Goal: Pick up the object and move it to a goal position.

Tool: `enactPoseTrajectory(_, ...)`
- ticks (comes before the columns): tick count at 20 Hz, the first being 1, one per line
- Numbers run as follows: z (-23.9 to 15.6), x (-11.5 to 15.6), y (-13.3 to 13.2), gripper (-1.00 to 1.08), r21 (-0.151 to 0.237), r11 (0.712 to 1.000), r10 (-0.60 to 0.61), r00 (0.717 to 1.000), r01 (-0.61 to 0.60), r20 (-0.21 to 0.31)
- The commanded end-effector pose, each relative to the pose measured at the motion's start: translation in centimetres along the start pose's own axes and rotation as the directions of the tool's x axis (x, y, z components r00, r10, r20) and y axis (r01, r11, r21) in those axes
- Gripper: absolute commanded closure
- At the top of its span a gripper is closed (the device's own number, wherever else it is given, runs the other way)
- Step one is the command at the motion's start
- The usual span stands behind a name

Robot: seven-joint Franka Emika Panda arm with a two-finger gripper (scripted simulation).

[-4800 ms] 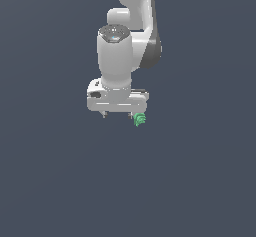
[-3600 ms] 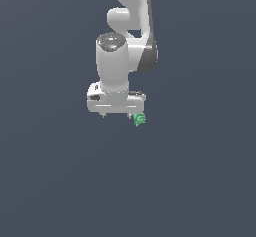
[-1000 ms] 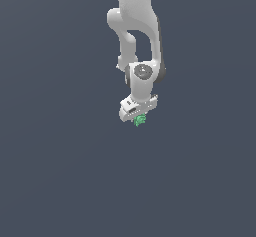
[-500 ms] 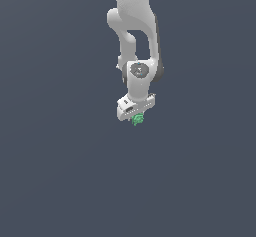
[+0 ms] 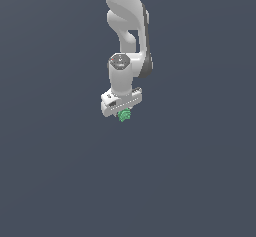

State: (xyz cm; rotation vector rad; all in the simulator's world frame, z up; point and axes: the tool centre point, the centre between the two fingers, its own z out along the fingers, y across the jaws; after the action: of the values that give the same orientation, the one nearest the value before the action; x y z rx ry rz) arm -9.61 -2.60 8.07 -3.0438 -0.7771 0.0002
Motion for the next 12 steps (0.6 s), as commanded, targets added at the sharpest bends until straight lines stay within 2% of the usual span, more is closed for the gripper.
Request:
enactPoseTrajectory(1, -1.2, -1.3, 2.2, 1.08, 0.000, 1.000, 0.000, 1.000, 0.000, -0.001)
enactPoseTrajectory(12, -6.9, -7.0, 12.5, 1.08, 0.001, 1.000, 0.000, 1.000, 0.000, -0.001)
